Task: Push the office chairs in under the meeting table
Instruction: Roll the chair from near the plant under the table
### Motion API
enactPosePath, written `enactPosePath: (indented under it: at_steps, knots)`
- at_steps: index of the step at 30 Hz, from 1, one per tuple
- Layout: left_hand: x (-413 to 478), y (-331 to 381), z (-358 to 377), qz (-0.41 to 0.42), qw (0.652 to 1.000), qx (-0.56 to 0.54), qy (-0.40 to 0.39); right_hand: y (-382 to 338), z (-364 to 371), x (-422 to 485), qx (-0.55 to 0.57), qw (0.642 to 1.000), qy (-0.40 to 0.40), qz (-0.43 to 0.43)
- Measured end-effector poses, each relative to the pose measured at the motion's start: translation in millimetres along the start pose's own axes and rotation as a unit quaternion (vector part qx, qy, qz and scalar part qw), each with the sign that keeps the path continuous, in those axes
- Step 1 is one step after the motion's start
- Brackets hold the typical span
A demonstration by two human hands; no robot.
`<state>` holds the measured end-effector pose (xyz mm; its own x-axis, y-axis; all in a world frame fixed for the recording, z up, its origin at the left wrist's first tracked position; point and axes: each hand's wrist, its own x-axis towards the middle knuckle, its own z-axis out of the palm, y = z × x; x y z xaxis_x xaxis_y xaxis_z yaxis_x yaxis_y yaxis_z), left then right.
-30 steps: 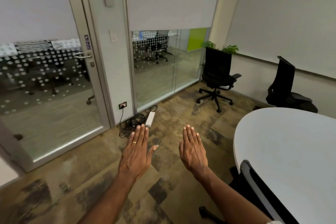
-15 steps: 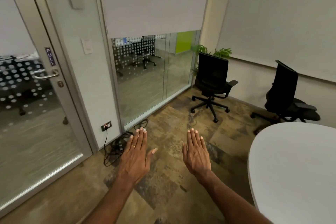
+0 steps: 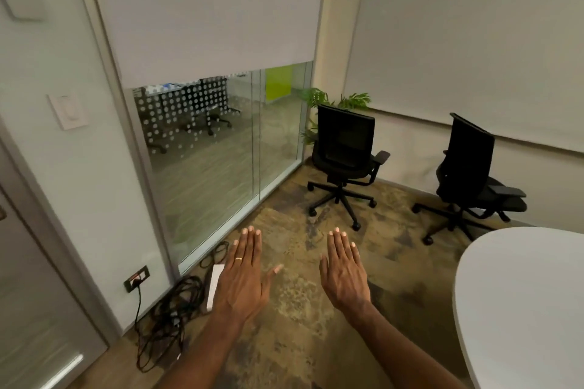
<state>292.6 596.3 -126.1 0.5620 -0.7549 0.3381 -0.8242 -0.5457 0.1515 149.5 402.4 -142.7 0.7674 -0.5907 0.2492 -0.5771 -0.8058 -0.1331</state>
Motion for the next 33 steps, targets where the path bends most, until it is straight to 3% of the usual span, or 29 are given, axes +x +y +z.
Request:
enactPosePath:
  at_steps: [6,11,14,21,33]
  knots:
    - [70,-39,3,0.027,1.0,-0.006,0.015,-12,-2,66,0.012,0.999,0.046,0.025]
    - [146,-63,20,0.066,0.998,-0.015,-0.011,-13,19,124,0.002,0.997,0.028,0.074]
    - [195,-71,23,0.08,0.996,-0.013,0.021,-10,22,170,0.003,0.995,0.051,0.088]
    - [280,-84,49,0.099,0.995,-0.01,0.015,5,43,256,-0.01,0.995,0.048,0.09]
    - [526,-87,110,0.106,0.994,0.011,0.032,85,57,502,-0.015,0.993,0.072,0.092]
